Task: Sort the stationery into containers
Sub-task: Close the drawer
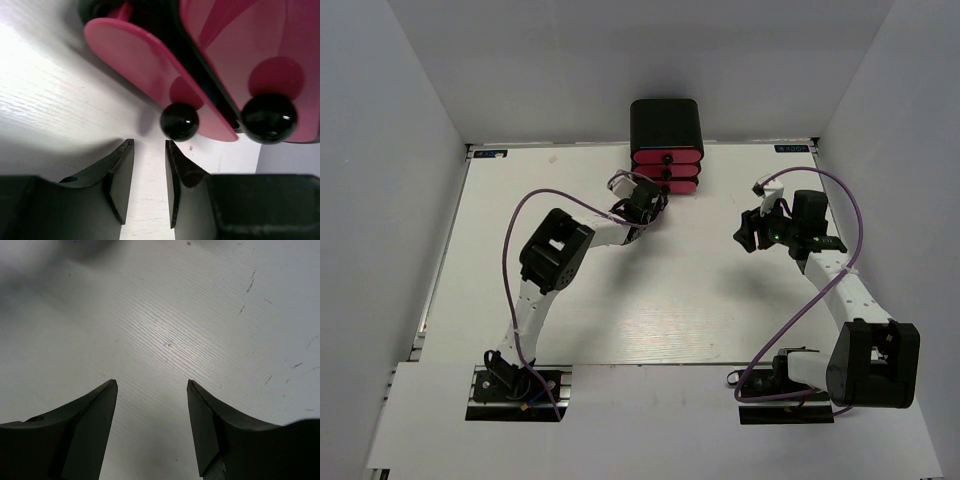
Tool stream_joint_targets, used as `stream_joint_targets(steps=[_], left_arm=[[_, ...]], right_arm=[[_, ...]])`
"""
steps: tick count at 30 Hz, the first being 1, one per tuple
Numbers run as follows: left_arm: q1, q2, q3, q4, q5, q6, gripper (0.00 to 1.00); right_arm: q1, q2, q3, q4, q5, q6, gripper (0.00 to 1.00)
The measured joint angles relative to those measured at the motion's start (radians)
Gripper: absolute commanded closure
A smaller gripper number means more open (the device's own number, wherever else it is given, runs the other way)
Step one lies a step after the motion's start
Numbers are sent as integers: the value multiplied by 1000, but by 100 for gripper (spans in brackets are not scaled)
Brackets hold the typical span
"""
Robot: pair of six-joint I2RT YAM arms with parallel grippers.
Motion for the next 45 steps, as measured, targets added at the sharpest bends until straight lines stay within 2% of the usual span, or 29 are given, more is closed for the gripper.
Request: stream_joint_targets(steps=[5,9,19,23,27,28,30,31,32,33,35,36,37,41,45], left_arm=[[1,17,3,-12,0,-3,60],[2,33,36,-23,0,-1,56],[5,64,100,-58,11,-3,55],[8,64,98,-51,26,-3,50],[10,35,10,52,47,-12,37],[9,13,-35,86,55,-10,36],[9,-46,-146,145,67,-8,34],[9,-70,-191,166,77,-3,32],[8,-102,-252,202,92,2,31],[7,-138,-313,230,107,13,22],[4,-219,-432,276,133,45,13],[3,-266,-493,294,153,75,4],[2,-321,-555,297,169,118,1],[-3,-580,-726,227,231,306,1],[-4,-900,-793,122,246,476,1]], right_arm=[[0,0,0,0,2,0,36],[0,0,0,0,3,0,36],[0,0,0,0,8,0,36],[0,0,0,0,8,0,36],[-1,0,-1,0,8,-3,36],[-1,0,-3,2,8,-5,36],[-1,0,-11,3,7,-8,28],[-1,0,-16,2,8,-10,23],[-1,0,-19,0,8,-13,13],[-1,0,-22,0,8,-13,10],[-1,0,-25,-1,9,-15,10],[-1,-1,-25,-2,14,-9,10],[-1,-5,-25,-3,22,2,10],[-1,-37,-25,-15,66,60,10],[-1,-95,-25,-25,116,112,10]])
